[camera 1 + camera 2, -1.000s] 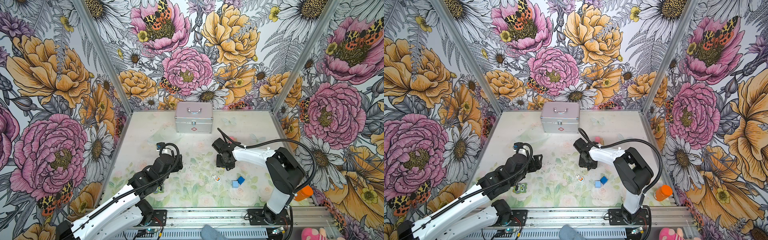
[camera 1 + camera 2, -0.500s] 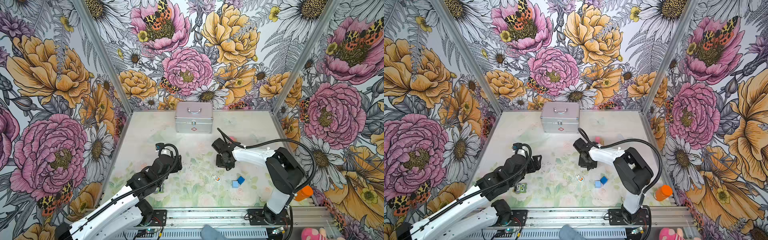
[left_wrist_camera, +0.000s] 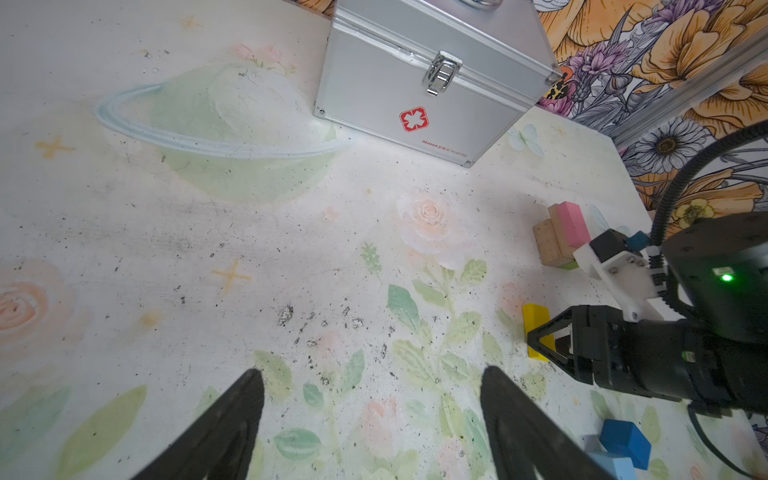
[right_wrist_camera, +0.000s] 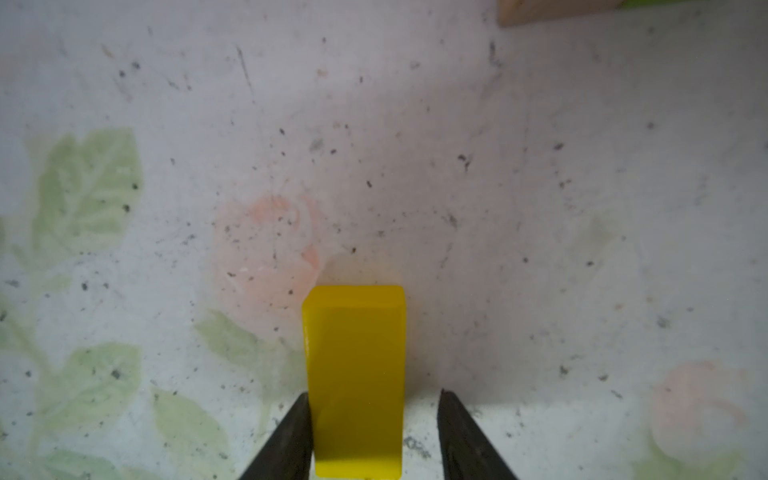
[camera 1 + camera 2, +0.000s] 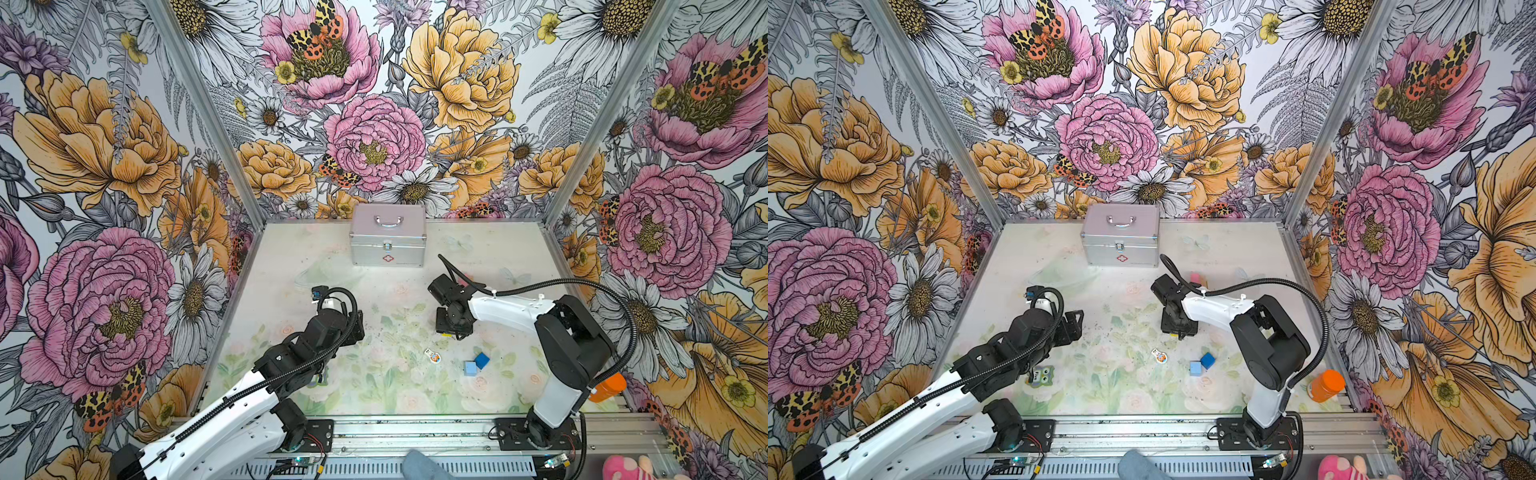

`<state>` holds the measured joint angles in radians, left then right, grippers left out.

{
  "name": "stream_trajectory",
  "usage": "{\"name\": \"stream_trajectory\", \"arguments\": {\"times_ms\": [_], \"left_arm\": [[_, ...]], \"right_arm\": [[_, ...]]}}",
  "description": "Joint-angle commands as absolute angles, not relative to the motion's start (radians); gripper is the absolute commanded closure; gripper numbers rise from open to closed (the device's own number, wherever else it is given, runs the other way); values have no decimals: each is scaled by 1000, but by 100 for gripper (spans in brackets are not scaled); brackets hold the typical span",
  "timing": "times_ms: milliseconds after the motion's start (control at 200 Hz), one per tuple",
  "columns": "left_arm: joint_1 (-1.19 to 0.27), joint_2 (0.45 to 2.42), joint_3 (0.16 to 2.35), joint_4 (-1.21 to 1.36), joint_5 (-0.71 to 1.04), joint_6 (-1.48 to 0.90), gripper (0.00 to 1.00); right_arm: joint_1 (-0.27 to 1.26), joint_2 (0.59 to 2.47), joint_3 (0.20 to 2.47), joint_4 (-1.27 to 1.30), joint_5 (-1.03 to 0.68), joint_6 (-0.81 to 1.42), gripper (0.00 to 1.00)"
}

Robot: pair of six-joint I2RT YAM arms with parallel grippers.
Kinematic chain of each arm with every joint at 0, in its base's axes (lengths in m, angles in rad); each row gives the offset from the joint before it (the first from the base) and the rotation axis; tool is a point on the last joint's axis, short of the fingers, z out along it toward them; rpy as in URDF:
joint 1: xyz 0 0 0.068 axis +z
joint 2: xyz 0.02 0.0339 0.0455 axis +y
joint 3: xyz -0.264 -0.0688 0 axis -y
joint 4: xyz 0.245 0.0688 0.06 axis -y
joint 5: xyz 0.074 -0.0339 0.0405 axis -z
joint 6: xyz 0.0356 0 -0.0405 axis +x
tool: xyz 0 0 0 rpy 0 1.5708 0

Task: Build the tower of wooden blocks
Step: 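Lift the yellow block with the right gripper and carry it toward the wood blocks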

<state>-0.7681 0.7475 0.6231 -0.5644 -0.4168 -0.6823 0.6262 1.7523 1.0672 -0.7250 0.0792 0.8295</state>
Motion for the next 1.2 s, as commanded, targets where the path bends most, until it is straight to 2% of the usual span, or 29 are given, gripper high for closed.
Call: {"name": "stream_trajectory", "arguments": {"times_ms": [0,295,745,875,1196], "left_arm": [[-769,761,636,-569,-407,-689,17],[-768,821,676,-563,-417,-671,17],[-768,860,704,-553,-416,-661,16],[-768,868,712,-552,-414,-658,16],[-770,865,712,-548,-411,-661,16]], "right_arm": [[616,1739,1097,-721,97,807,53],[594,1760,1114,-709,72,773,63],[571,1785,1105,-691,26,765,62],[571,1760,1097,-691,31,764,68],[528,1644,1065,-691,-2,704,71]]}}
